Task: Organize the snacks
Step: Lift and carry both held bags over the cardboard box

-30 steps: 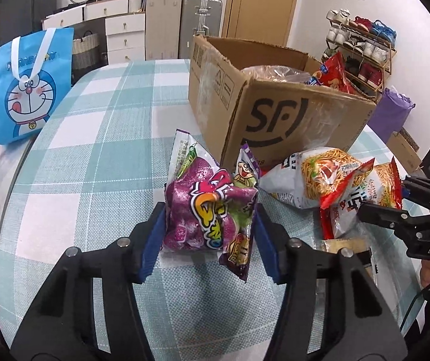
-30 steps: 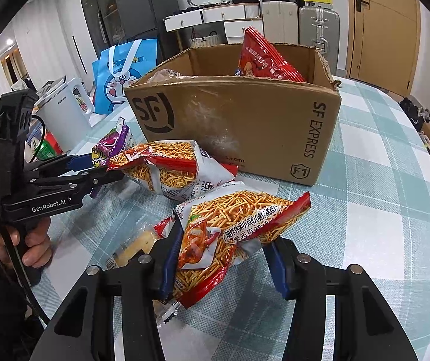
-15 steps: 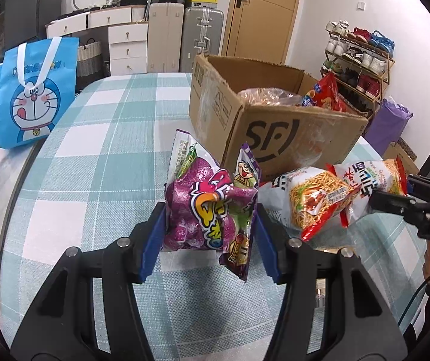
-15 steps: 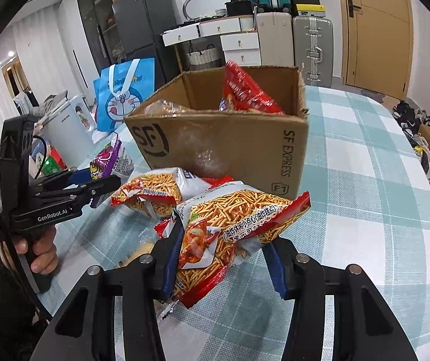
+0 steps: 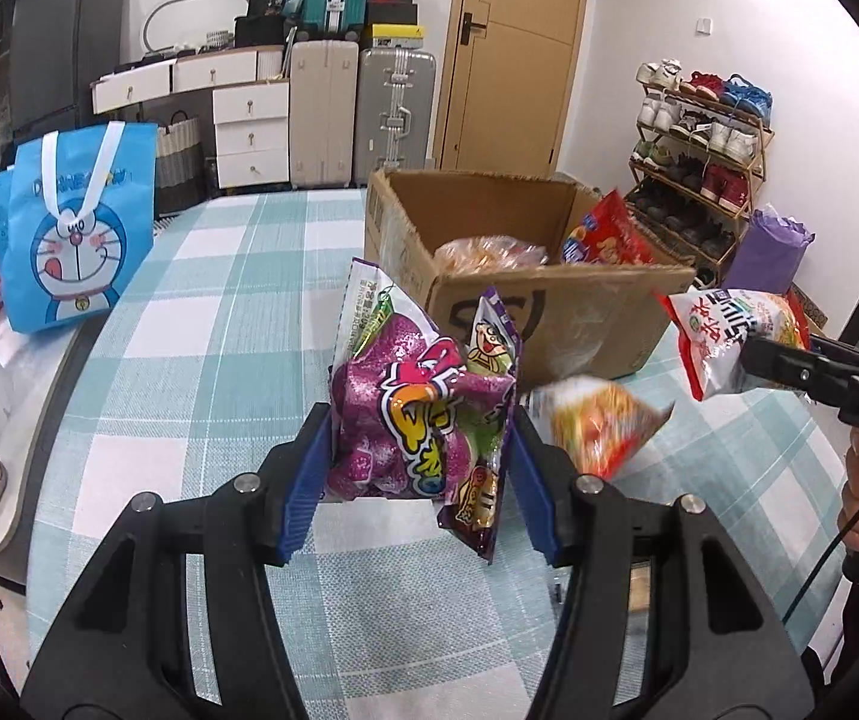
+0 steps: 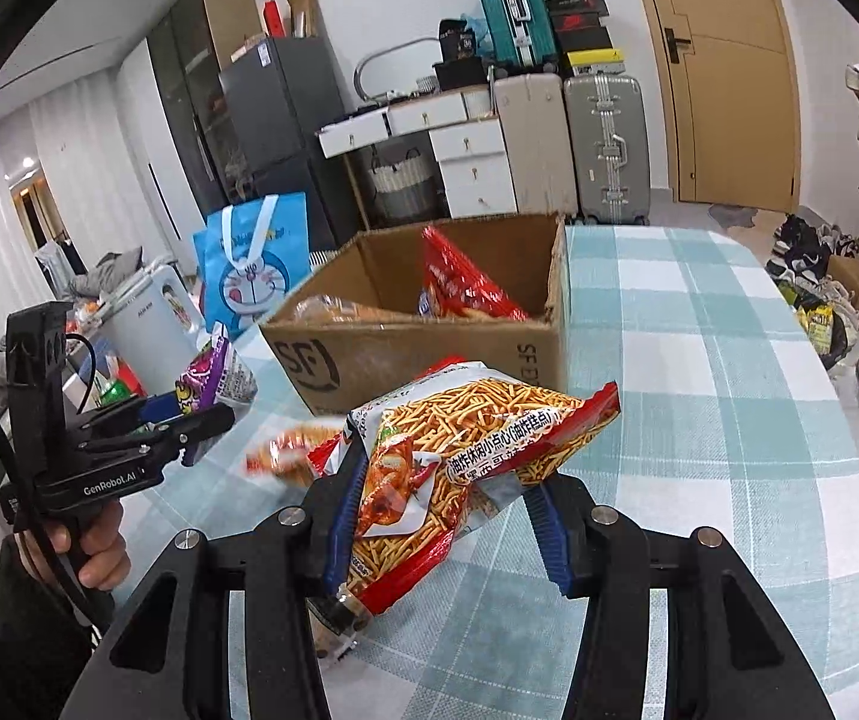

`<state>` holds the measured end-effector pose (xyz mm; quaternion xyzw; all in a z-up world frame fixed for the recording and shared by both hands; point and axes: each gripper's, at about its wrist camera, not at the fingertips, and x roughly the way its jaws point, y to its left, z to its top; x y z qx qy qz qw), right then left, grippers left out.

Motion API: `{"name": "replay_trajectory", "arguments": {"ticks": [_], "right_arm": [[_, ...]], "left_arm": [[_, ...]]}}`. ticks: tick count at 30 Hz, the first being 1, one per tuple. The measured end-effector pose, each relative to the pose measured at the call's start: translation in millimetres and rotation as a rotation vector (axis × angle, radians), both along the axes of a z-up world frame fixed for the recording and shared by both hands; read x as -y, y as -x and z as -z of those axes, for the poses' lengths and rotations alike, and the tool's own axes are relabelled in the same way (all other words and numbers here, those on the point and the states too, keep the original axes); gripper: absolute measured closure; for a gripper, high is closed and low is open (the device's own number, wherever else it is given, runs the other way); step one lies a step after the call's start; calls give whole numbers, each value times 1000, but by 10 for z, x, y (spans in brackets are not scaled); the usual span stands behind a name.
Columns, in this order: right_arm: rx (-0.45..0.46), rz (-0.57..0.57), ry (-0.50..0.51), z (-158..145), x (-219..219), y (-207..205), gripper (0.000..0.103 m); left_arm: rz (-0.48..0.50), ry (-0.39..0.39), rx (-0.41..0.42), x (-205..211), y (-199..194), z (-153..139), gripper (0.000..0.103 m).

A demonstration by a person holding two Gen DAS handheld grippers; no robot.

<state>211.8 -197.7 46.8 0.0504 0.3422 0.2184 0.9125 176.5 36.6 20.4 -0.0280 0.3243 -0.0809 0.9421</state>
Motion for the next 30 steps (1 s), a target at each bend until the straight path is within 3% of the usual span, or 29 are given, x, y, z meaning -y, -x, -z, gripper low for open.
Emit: {"name": "replay_trajectory", "arguments": {"ticks": [17, 30], "right_arm": [[78, 18, -54, -239, 78, 122, 54], [98, 61, -107, -280, 113, 95, 54]], "left_arm": [[19, 10, 70, 94, 227, -334, 50], [28, 13, 105, 203, 47, -508, 50]]}}
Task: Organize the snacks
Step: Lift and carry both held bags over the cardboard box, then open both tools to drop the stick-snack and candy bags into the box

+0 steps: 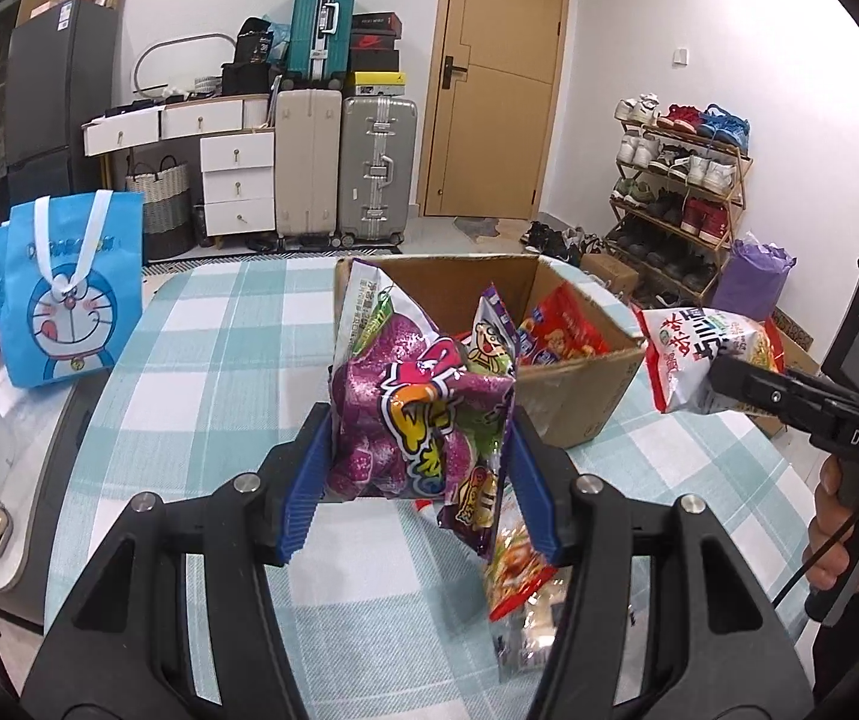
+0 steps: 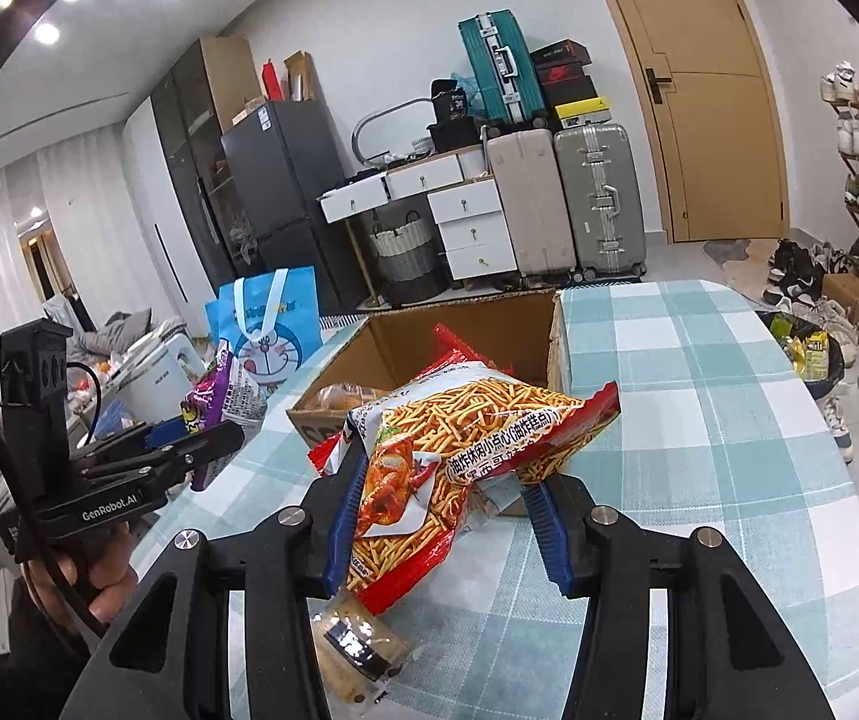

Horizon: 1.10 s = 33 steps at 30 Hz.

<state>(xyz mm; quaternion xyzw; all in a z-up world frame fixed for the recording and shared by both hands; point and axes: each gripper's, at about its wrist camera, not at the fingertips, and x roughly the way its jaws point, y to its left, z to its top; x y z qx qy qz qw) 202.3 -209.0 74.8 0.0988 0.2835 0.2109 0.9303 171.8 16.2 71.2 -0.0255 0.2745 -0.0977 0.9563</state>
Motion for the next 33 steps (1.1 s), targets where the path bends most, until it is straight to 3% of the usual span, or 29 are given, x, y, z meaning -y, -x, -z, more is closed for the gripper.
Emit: {"name": "replay_trajectory", "arguments": {"ticks": [18, 33], "right_arm": [[-31, 12, 28, -27, -208, -298, 54], [-128, 106, 18, 81, -304, -1007, 54]], "left_arm": [[-17, -37, -1, 240, -439, -145, 50], [-62, -59, -70, 320, -1009, 60, 50]]}}
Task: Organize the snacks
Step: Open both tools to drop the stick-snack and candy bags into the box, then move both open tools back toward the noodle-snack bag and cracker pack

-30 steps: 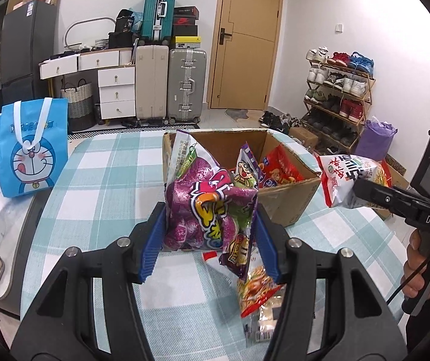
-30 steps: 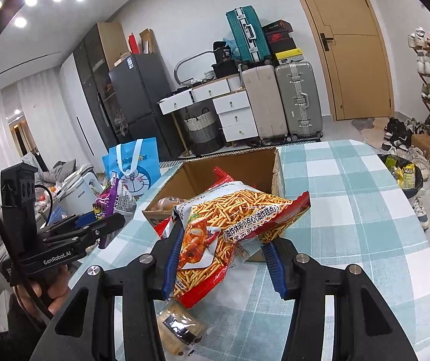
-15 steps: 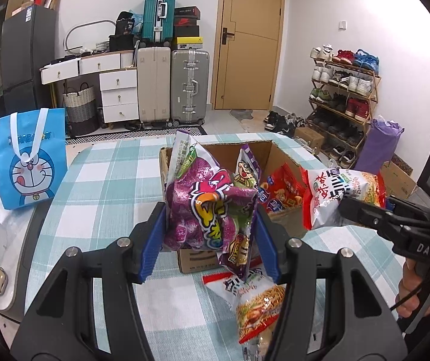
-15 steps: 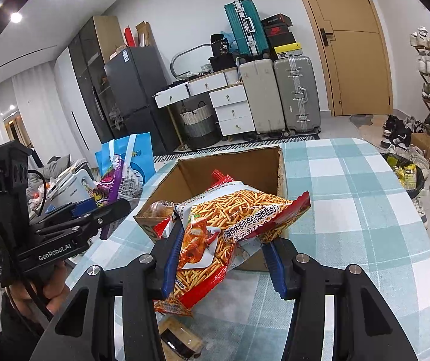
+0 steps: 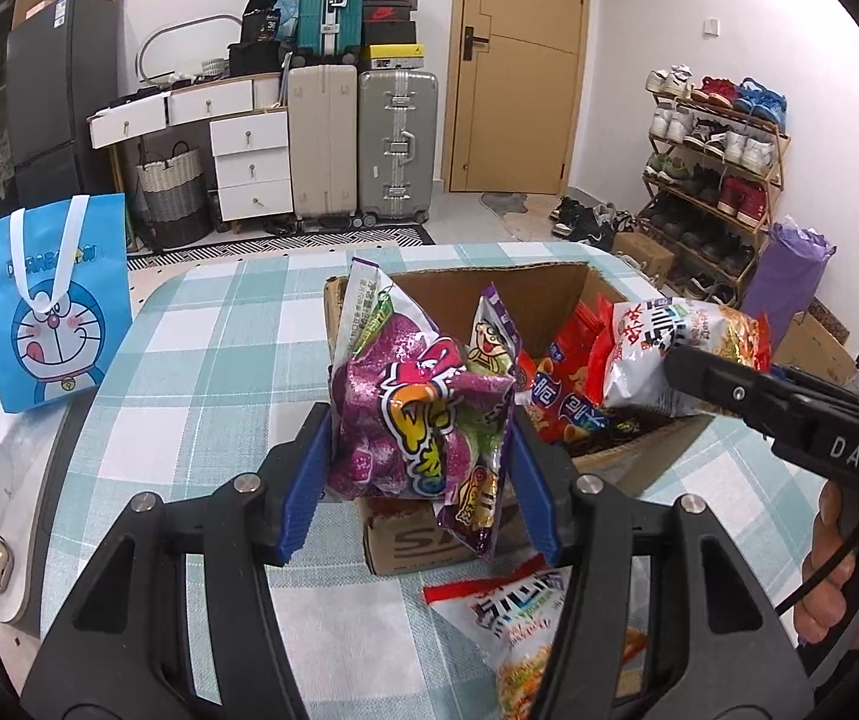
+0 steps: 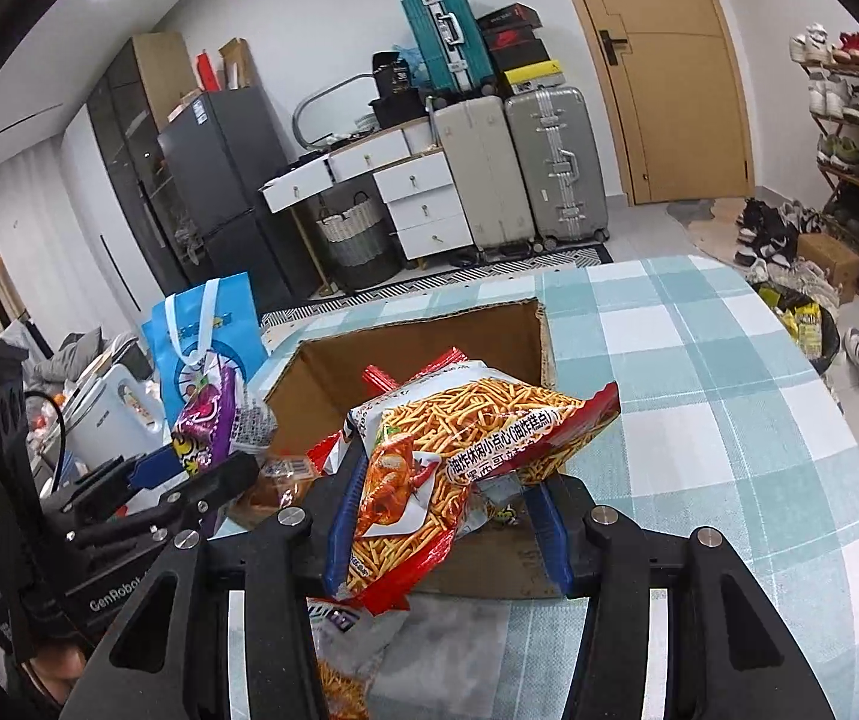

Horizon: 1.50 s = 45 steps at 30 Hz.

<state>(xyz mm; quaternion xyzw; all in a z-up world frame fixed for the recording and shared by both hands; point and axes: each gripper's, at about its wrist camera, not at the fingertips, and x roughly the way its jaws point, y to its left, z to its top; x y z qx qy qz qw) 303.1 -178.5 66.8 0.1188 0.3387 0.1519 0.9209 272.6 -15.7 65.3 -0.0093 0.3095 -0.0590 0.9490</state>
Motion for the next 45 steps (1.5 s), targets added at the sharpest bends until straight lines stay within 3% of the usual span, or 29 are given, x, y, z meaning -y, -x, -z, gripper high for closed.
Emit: {"name": "replay_trajectory", "arguments": {"ticks": [9, 21, 32, 36, 39, 43, 45], "right_arm": [[-32, 5, -8, 147, -24, -192, 54], [-19, -37, 43, 113, -126, -151, 51], [44, -42, 79, -4, -68, 6, 29], [51, -50, 60, -18, 38, 107, 10], [54, -72, 46, -8, 114, 196, 1], [74, -67, 44, -21, 213, 327, 1], [69, -65, 34, -27, 266, 379, 1]], "left_arm": [[-11, -16, -2, 18, -157, 22, 49], [-11, -44, 2, 121, -220, 27, 49], [-1, -2, 1, 121, -301, 31, 49], [11, 10, -11, 144, -306, 18, 49], [14, 6, -13, 153, -294, 17, 40], [28, 60, -14, 86, -237, -26, 24], [27, 72, -14, 55, -184, -58, 21]]}}
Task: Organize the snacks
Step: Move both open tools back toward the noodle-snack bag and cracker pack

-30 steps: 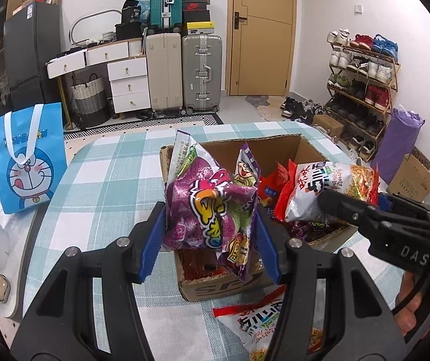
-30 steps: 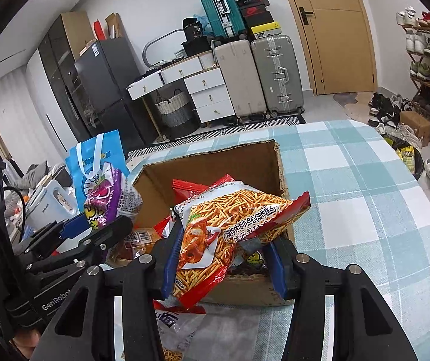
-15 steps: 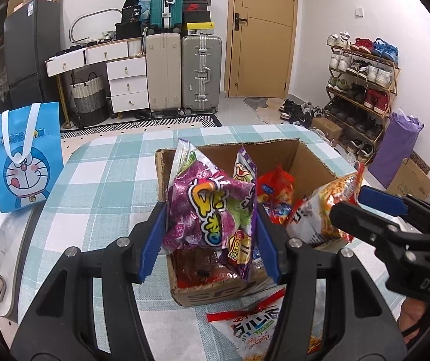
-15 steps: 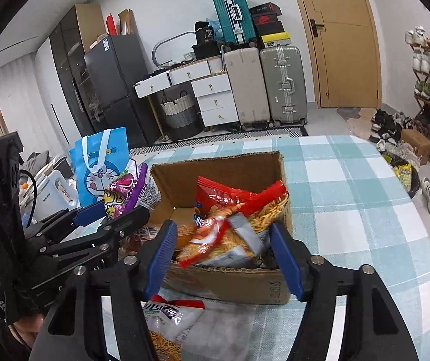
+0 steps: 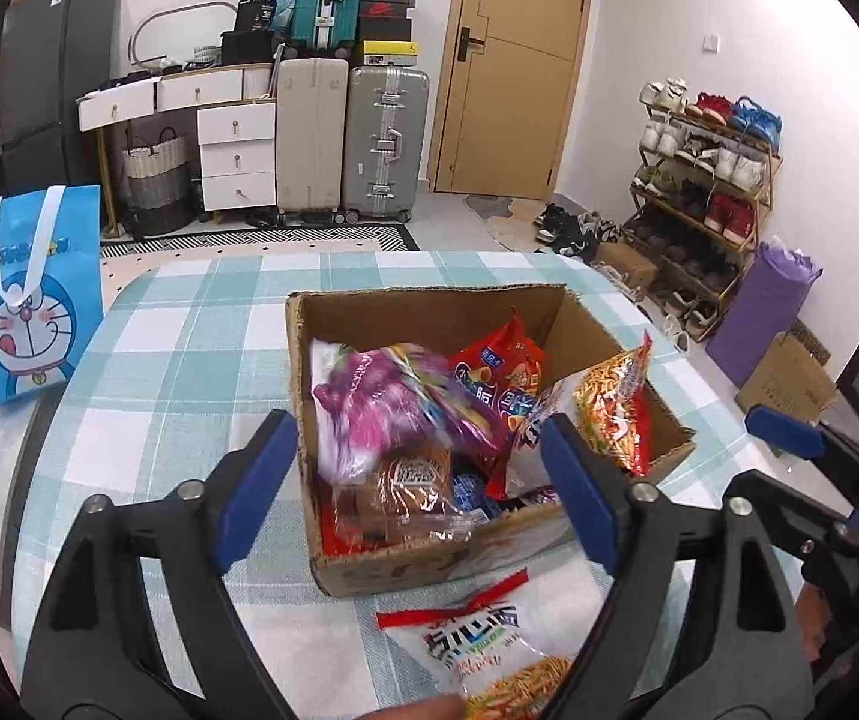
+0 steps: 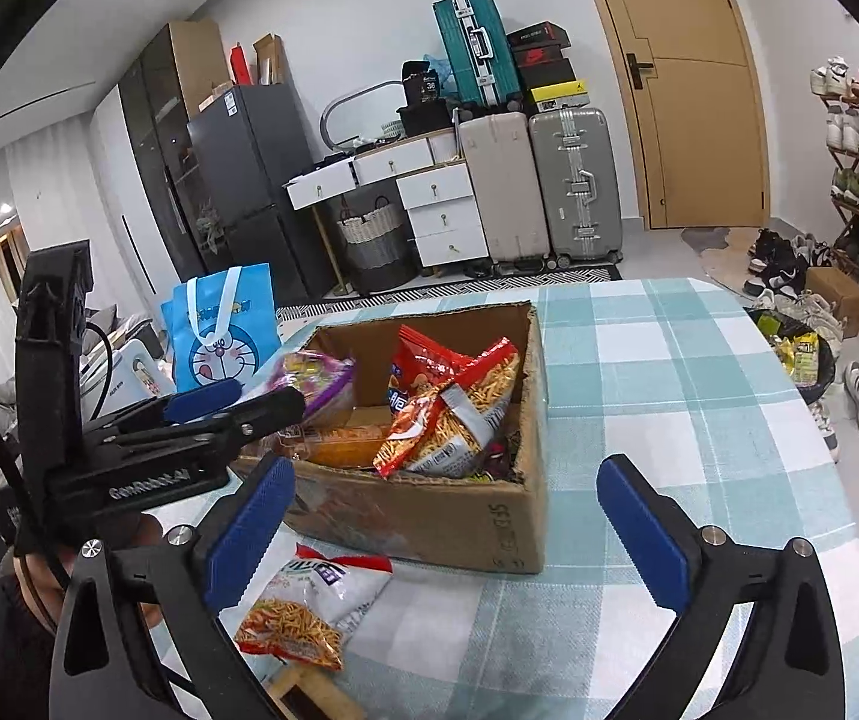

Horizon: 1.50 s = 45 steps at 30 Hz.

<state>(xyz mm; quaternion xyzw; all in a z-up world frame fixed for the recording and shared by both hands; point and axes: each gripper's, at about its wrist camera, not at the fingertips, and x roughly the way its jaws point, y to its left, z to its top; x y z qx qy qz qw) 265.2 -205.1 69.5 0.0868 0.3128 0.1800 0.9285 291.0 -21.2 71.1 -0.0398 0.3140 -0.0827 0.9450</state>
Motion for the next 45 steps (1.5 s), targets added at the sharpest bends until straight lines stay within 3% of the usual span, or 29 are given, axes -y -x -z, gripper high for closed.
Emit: {"name": "replay_trajectory", "arguments": {"ticks": [4, 6, 14, 23, 30, 45], "right_arm": [[-13, -12, -12, 11, 65, 122, 1], [-12, -18, -1, 13, 69, 176, 1], [-28, -51, 30, 36, 51, 414, 1], [-71, -69, 87, 78, -58, 515, 1], [-112, -55, 105, 95, -89, 500, 1], [-194, -99, 196, 250, -291, 502, 1]], "left_arm": [[21, 8, -10, -25, 123, -42, 12], [24, -4, 5, -25, 231, -69, 0], [53, -71, 49, 51, 750, -172, 0], [30, -107, 21, -38, 1174, -77, 0], [0, -132, -16, -168, 1276, 54, 0], [-40, -100, -114, -326, 1217, 253, 0]]}}
